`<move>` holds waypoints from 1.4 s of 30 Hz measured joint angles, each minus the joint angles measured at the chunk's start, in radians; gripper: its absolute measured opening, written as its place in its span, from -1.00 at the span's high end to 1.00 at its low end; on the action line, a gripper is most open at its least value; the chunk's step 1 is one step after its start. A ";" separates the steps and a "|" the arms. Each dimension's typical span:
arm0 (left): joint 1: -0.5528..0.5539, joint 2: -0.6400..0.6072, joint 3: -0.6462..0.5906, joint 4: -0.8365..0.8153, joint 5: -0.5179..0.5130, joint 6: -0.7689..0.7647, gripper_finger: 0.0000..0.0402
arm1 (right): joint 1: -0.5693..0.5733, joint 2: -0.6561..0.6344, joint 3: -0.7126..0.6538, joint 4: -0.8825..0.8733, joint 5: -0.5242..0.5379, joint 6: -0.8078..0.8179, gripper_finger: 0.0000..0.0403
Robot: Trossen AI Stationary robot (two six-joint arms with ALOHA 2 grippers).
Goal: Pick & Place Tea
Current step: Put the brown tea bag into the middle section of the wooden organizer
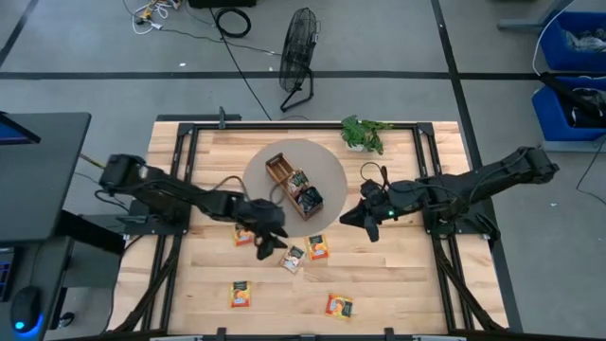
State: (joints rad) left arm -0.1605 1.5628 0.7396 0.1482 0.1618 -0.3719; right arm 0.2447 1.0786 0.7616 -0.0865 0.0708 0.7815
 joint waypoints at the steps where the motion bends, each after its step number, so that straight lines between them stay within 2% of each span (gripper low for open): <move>1: -0.001 0.027 0.024 -0.002 0.000 0.024 0.09 | 0.000 0.000 0.000 -0.001 0.000 0.001 0.72; 5: -0.001 0.126 0.110 -0.029 0.000 0.081 0.09 | 0.000 0.000 -0.001 -0.011 0.000 0.007 0.72; 12: -0.012 0.265 0.232 -0.176 0.000 0.194 0.09 | 0.000 0.000 -0.001 -0.015 -0.001 0.001 0.72; 24: -0.017 0.288 0.237 -0.281 -0.030 0.257 0.09 | -0.001 0.000 0.000 -0.042 -0.003 -0.004 0.72; 33: -0.034 0.322 0.239 -0.259 -0.013 0.306 0.10 | -0.001 0.001 0.000 -0.049 -0.003 -0.002 0.72; 37: -0.043 0.325 0.239 -0.259 -0.023 0.356 0.23 | -0.001 0.001 0.000 -0.053 -0.001 -0.001 0.72; 42: -0.041 0.326 0.238 -0.256 -0.033 0.355 0.59 | -0.001 0.001 0.000 -0.053 0.000 -0.001 0.72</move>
State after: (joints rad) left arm -0.2020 1.8893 0.9779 -0.1078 0.1289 -0.0166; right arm 0.2440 1.0794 0.7612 -0.1394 0.0704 0.7809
